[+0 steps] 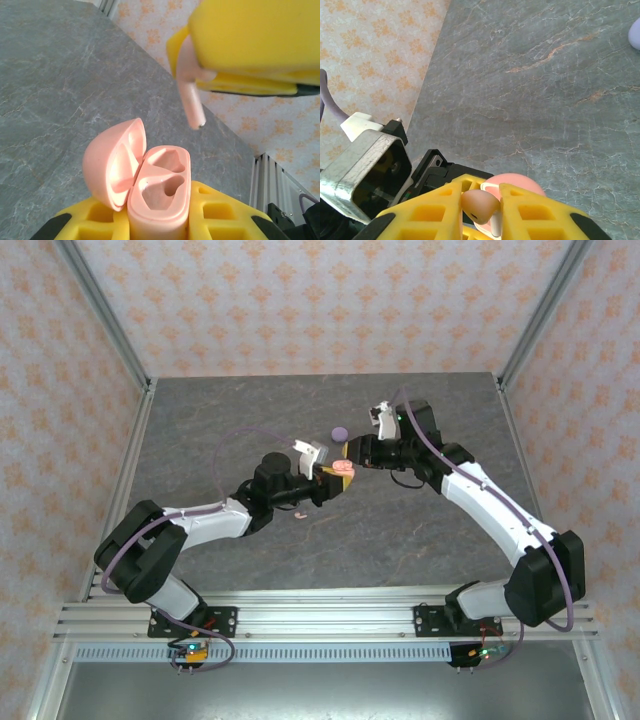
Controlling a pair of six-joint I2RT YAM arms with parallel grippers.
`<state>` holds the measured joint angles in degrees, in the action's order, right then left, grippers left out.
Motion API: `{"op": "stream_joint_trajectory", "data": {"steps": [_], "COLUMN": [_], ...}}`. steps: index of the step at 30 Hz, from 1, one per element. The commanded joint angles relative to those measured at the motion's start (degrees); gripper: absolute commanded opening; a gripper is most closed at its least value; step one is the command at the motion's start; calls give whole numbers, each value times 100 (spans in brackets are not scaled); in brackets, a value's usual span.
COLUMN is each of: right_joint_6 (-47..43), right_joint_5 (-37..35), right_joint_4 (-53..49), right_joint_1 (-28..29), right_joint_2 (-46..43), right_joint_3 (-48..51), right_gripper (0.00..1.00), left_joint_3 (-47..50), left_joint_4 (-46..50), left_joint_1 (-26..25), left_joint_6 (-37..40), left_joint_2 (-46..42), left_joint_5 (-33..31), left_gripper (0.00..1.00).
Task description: Insert the wireless bluetooth earbuds into the charging case
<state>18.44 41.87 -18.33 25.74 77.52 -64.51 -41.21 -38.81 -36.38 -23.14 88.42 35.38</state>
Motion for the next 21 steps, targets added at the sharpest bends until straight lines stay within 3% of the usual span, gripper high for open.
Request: {"op": "stream_joint_trajectory", "data": {"steps": [1,21], "right_joint_6": [-11,-75], "right_joint_5": [68,84], "right_joint_4": [190,133], "right_joint_1": [28,70], "right_joint_2": [-48,29], "right_joint_3": [-235,-203], "right_gripper": [23,23], "left_joint_3": [-179,-194], "left_joint_4": [-367,-439], "left_joint_1": [-34,-36], "left_joint_6": [-67,-240], "left_joint_2": [-14,-128], "left_joint_5": [57,-74], "left_gripper": [11,11]}}
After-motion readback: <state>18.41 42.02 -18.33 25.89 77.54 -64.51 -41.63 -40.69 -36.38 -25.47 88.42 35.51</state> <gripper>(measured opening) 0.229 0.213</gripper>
